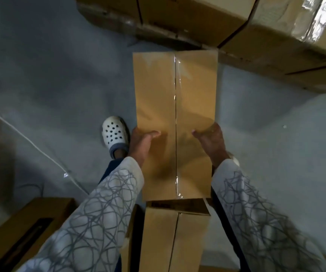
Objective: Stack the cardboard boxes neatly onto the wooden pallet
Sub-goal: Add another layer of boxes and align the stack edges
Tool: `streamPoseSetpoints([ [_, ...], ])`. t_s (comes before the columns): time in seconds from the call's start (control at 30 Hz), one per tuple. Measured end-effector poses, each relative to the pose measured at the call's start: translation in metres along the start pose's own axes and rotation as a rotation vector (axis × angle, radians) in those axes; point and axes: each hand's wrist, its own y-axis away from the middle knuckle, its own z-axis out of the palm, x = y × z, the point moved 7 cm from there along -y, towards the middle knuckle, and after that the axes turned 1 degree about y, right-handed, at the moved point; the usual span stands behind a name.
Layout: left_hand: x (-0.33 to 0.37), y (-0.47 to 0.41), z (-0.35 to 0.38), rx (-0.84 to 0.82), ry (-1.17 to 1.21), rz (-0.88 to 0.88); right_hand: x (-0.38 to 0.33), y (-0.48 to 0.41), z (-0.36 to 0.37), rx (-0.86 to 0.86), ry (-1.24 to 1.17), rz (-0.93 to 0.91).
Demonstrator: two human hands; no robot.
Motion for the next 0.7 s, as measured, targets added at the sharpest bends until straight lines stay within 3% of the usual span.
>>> streamPoseSetpoints([
  [0.2,-0.022,0.077,-0.021,0.072,0.142,-0.037,-0.012,0.075,-0.025,0.002,-0.054,-0.012],
  [0.37,-0.034,0.193,-0.054,0.077,0.248,0.114,-0.041,0.194,-0.086,0.067,-0.181,-0.126],
  [0.53,0.02,0.343,-0.077,0.072,0.287,0.285,-0.093,0.302,-0.166,0.074,-0.27,-0.181],
  [0.7,0.075,0.423,-0.085,0.098,0.219,0.381,-0.141,0.372,-0.231,0.181,-0.314,-0.172],
])
